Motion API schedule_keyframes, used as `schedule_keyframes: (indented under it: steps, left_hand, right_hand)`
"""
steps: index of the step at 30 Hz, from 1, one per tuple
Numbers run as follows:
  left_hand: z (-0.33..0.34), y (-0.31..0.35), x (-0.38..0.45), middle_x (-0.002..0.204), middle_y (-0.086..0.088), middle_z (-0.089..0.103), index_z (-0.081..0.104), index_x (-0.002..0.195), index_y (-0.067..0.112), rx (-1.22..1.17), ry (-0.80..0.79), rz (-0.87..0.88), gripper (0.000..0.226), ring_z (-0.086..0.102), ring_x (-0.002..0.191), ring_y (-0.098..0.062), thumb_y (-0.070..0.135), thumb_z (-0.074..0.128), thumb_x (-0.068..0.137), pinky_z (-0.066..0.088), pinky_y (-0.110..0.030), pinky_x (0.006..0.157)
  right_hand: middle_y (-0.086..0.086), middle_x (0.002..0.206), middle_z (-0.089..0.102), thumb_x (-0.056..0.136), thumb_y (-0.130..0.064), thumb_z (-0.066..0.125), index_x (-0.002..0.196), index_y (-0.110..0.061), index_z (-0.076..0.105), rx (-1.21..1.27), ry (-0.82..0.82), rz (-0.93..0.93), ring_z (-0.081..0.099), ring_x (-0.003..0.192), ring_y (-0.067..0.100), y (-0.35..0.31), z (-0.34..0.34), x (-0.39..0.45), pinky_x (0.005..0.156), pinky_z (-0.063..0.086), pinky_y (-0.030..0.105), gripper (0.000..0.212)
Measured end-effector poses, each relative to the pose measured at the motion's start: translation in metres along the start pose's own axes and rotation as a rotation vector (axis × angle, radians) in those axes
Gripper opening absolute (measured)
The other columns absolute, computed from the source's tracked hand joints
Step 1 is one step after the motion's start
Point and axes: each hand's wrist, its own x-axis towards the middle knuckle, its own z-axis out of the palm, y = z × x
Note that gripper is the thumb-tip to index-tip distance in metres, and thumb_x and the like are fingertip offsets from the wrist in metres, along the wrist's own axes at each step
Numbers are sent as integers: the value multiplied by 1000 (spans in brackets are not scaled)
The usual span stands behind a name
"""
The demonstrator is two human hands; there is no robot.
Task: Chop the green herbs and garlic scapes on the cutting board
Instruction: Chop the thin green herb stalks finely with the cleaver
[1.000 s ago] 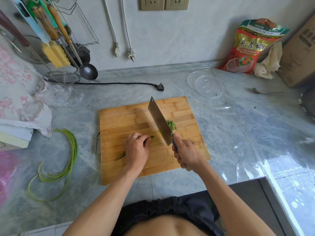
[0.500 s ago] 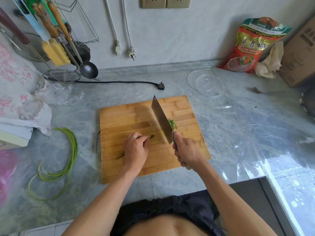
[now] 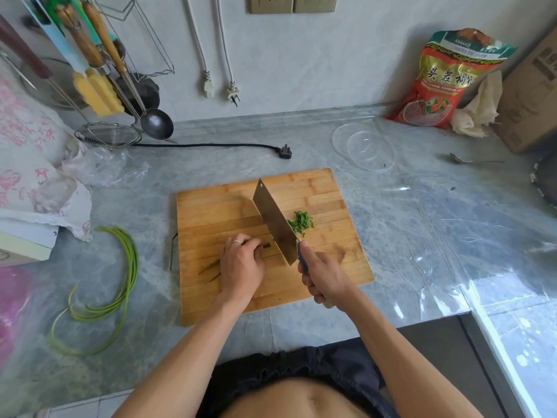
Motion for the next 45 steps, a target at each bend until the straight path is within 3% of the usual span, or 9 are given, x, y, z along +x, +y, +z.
schedule_keyframes:
  steps: [11, 16, 21, 25, 29, 31, 33, 36, 45]
  left_hand:
    - [11, 16, 12, 89, -1, 69, 76, 97, 18, -57, -30, -9, 16, 59, 86, -24, 8, 71, 86, 49, -41, 76]
    - [13, 25, 19, 88, -2, 69, 77, 96, 19, -48, -28, 6, 14, 56, 81, -22, 12, 73, 84, 48, -37, 69]
    - [13, 15, 17, 90, -3, 70, 78, 97, 23, -20, -31, 41, 17, 57, 81, -25, 15, 70, 86, 49, -42, 72]
    - [14, 15, 18, 85, -3, 69, 78, 93, 23, 7, -42, 25, 18, 55, 80, -27, 15, 64, 86, 48, -43, 72]
    - [14, 16, 17, 87, 0, 72, 78, 91, 25, -32, -30, -8, 16, 59, 82, -24, 14, 67, 86, 47, -42, 74]
    - [14, 15, 18, 88, 0, 72, 78, 91, 25, -43, -39, -14, 15, 60, 83, -22, 17, 66, 87, 47, -42, 75]
    - [13, 15, 18, 87, -1, 71, 78, 92, 25, -32, -47, -21, 17, 59, 83, -23, 17, 65, 86, 48, -42, 75]
    - [10, 21, 16, 85, -4, 69, 78, 91, 23, -8, -51, -19, 16, 58, 82, -26, 17, 64, 85, 48, -42, 73]
    - [8, 24, 14, 86, -4, 68, 77, 93, 24, 10, -56, -19, 17, 57, 84, -28, 17, 62, 86, 48, -43, 73]
  right_hand:
    - [-3, 52, 45, 98, -60, 30, 69, -9, 49, -143, 183, -168, 40, 39, 11, -9, -17, -3, 39, 34, 23, 62]
    - [0, 54, 46, 99, -60, 29, 70, -9, 51, -172, 171, -158, 41, 39, 14, -18, -28, -4, 37, 34, 20, 62]
    - [0, 55, 48, 94, -68, 30, 72, -12, 53, -129, 115, -87, 44, 42, 14, -7, -20, -4, 40, 35, 24, 64]
    - [1, 55, 47, 97, -62, 29, 72, -7, 53, -227, 94, -142, 42, 45, 15, -1, -6, -8, 41, 35, 25, 65]
    - [12, 62, 48, 102, -51, 28, 85, 11, 55, -344, 97, -224, 42, 54, 20, -1, 1, -13, 49, 36, 31, 70]
    - [23, 73, 55, 105, -42, 26, 100, 8, 60, -369, 98, -242, 45, 63, 28, 0, 3, -12, 60, 43, 41, 60]
    - [29, 83, 62, 106, -41, 26, 99, 6, 61, -355, 111, -247, 49, 67, 36, 2, 4, -12, 69, 46, 45, 59]
    - [25, 80, 64, 102, -53, 26, 82, 9, 57, -394, 142, -255, 58, 72, 37, 4, 4, -10, 71, 47, 44, 72]
    - [13, 74, 54, 101, -52, 18, 85, -5, 56, -543, 119, -228, 50, 71, 26, 3, 3, -13, 69, 40, 36, 62]
